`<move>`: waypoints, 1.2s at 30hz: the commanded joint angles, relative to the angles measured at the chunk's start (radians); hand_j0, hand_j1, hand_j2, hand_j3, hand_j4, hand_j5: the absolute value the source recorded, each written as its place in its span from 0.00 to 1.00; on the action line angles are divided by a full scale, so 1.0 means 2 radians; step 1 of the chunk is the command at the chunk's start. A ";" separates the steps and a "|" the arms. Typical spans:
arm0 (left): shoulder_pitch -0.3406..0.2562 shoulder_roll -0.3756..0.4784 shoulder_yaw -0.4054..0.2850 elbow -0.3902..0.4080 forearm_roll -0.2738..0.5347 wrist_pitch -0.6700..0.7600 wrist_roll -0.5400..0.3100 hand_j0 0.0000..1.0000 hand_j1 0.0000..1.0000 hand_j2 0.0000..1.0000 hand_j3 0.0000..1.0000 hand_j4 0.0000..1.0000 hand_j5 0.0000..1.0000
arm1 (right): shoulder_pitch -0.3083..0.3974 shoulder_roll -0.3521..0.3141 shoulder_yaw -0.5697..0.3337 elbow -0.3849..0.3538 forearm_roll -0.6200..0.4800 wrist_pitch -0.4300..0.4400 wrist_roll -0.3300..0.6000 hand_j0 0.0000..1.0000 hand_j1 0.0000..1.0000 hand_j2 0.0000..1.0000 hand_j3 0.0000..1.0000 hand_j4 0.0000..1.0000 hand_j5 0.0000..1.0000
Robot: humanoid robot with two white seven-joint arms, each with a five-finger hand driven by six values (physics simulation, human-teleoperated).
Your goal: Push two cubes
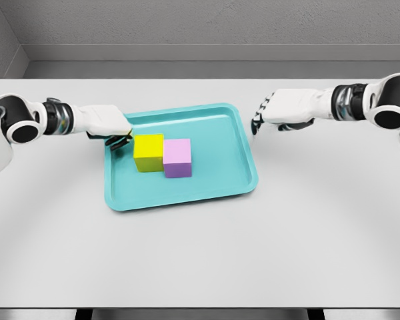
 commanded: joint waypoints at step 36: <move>0.005 -0.095 0.086 0.069 0.043 0.000 0.000 0.01 0.01 0.01 0.01 0.01 0.01 | 0.032 -0.076 -0.114 0.006 -0.018 0.001 0.000 1.00 1.00 1.00 1.00 1.00 1.00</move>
